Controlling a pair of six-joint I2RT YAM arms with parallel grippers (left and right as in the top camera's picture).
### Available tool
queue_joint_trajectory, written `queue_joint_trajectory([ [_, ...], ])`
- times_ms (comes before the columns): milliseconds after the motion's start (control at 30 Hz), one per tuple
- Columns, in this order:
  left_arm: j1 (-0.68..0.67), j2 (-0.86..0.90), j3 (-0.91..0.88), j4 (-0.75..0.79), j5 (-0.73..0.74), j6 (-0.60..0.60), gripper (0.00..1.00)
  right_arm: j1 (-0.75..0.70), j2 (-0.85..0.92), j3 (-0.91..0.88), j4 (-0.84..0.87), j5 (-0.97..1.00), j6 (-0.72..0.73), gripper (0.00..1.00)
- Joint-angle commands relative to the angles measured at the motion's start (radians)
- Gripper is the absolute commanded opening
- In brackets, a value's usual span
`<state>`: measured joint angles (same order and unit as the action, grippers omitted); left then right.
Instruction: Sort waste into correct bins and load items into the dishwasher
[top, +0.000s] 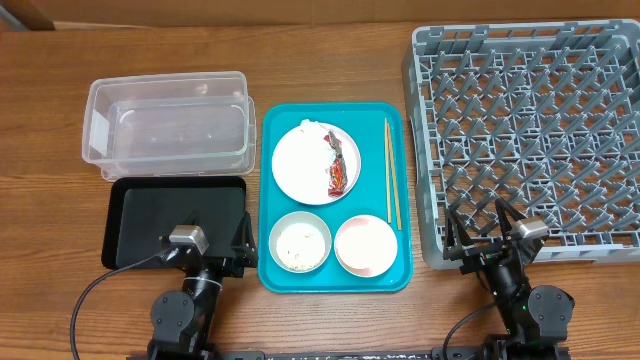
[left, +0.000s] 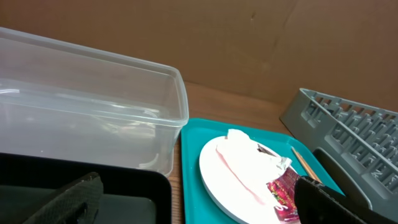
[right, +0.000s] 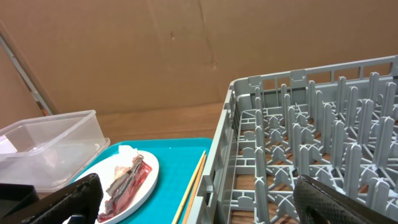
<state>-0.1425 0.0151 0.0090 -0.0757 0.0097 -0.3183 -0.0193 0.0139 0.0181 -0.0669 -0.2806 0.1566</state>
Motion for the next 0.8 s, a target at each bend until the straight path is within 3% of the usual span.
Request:
queue_joint_trajectory([
  [0,-0.002,-0.01,-0.004,0.002,-0.04,0.005,1.0,-0.005,-0.011,-0.01,0.01,0.01,-0.004,1.0],
  [367,-0.002,-0.01,-0.004,0.008,0.021,-0.007,1.0,-0.005,-0.011,-0.01,0.01,0.008,-0.003,1.0],
  [567,-0.002,-0.01,-0.004,0.138,0.116,-0.034,1.0,-0.005,-0.011,-0.01,0.035,-0.006,0.001,1.0],
  [767,-0.002,-0.01,-0.004,0.209,0.123,-0.044,1.0,-0.005,-0.011,-0.001,0.09,-0.158,0.005,1.0],
])
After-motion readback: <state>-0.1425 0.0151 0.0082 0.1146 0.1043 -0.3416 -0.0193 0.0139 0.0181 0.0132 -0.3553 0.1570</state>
